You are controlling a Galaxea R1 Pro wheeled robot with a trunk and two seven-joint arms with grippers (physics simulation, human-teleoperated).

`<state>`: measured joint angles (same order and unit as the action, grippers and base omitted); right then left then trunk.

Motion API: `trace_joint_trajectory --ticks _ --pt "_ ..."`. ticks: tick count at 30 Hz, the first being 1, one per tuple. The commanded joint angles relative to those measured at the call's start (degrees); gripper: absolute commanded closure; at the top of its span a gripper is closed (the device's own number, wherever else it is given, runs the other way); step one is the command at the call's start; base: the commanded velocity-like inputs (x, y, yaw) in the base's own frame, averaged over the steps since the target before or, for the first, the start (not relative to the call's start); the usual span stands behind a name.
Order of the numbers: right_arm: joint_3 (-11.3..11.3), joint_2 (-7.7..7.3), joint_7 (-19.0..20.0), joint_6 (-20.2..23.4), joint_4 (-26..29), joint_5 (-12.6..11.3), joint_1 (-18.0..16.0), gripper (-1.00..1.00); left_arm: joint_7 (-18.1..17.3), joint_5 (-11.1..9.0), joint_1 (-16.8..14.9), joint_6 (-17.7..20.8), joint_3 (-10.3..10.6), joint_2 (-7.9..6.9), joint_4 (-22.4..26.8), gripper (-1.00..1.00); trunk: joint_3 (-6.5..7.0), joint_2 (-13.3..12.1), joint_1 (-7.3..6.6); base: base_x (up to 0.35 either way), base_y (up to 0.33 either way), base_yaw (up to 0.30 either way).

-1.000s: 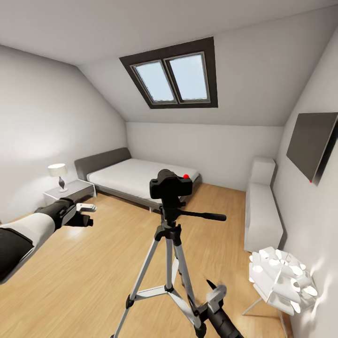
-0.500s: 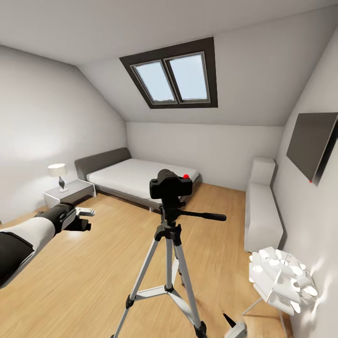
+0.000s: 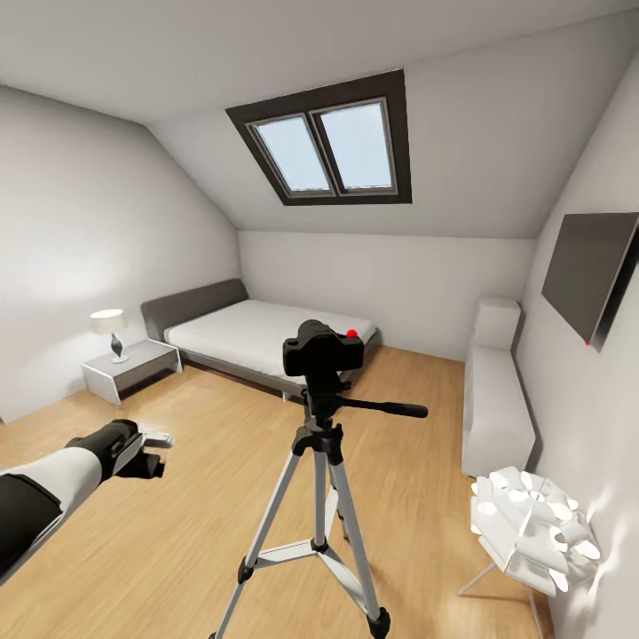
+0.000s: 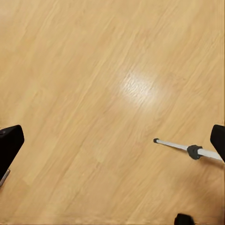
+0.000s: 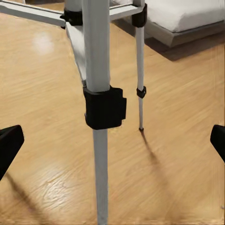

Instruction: Attach the digital camera to the camera tripod in the bedroom.

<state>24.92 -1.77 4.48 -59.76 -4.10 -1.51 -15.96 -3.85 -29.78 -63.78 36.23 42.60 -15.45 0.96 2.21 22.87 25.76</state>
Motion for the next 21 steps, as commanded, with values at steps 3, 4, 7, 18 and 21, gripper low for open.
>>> trace_joint_trajectory --ticks 3,4,7,18,21 --pt "-0.3 0.01 0.4 -0.2 -0.3 -0.4 1.1 -1.0 -0.1 -0.3 1.8 0.4 0.4 -0.11 0.1 -1.0 -0.01 0.0 0.03 0.0 0.0 0.0" --pt "-0.3 0.0 0.3 -0.2 -0.3 -0.4 1.5 -1.0 -0.1 -0.3 2.3 0.5 0.4 -0.13 0.1 -1.0 -0.01 0.0 0.03 0.0 0.0 0.0" --pt "-0.3 -0.23 -0.2 -0.2 -0.3 -0.4 2.8 -1.0 0.0 -0.3 3.9 0.6 0.4 -0.16 0.1 -1.0 -0.01 0.0 0.03 0.0 0.0 0.0" --pt "-0.4 -1.57 -10.9 15.9 -0.4 -0.4 6.4 -1.0 0.1 -0.3 13.8 0.9 0.3 -0.44 0.0 -1.0 -0.01 0.0 0.03 0.0 0.0 0.0" --pt "-0.4 -1.61 -12.9 22.1 -0.4 -0.5 7.0 -1.0 0.1 -0.3 16.9 0.9 0.3 -0.75 -0.1 -1.0 -0.01 0.0 0.03 0.0 0.0 0.0"
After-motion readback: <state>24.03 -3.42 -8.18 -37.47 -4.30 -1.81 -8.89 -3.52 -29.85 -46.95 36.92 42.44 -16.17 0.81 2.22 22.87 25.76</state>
